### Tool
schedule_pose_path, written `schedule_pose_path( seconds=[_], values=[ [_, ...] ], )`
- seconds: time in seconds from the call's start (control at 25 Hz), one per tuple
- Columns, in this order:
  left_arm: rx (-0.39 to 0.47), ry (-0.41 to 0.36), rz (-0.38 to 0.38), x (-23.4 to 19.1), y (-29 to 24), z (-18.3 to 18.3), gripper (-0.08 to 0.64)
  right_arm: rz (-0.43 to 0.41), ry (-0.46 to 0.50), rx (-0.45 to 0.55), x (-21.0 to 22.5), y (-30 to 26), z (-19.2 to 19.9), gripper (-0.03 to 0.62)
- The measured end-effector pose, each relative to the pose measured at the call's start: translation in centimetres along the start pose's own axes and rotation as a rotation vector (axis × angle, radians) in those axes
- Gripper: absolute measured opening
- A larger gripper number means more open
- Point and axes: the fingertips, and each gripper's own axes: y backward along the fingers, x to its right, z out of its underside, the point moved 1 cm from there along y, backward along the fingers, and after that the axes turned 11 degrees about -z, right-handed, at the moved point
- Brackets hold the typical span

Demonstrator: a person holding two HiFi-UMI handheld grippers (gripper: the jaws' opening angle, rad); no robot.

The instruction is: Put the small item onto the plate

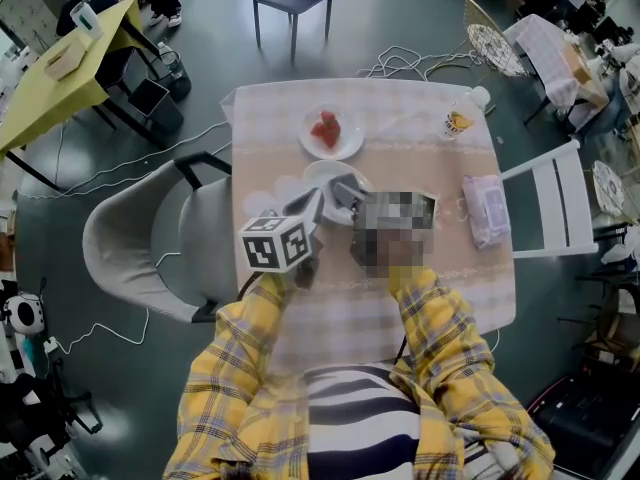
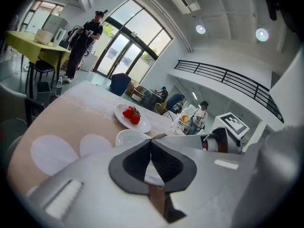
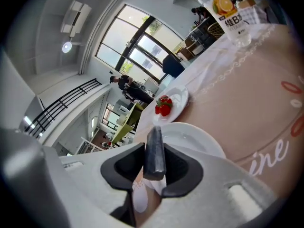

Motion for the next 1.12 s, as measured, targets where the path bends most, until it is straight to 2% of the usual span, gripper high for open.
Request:
schedule_pose_path(
  seconds=[0.16, 0.4, 0.72, 0.96, 1.12],
  values=[
    [-0.002, 0.005, 0.001, -0.1, 0.0, -0.1, -0.011, 0.046, -0.051, 0.006, 0.5, 0.0, 0.4, 0.103],
    [-0.003, 0.004, -0.001, -0.1, -0.1, 0.0, -0.011, 0.154, -0.023, 0.001, 1.2, 0.3, 0.5, 0.104],
    [-0.002, 0.000, 0.005, 0.0, 0.1, 0.1, -0.005, 0.230, 0.047, -0.045, 1.6, 1.1, 1.0, 0.123],
    [-0.004, -0.006, -0.002, 0.0, 0.2, 0.4, 0.012, 0.318, 0.213, -0.115, 1.8, 2.1, 1.2, 0.184],
    [0.000, 0.000, -0.008, -0.1, 0.2, 0.3, 0.015, 0.396, 0.410, -0.190, 1.7, 2.7, 1.2, 0.206]
  ],
)
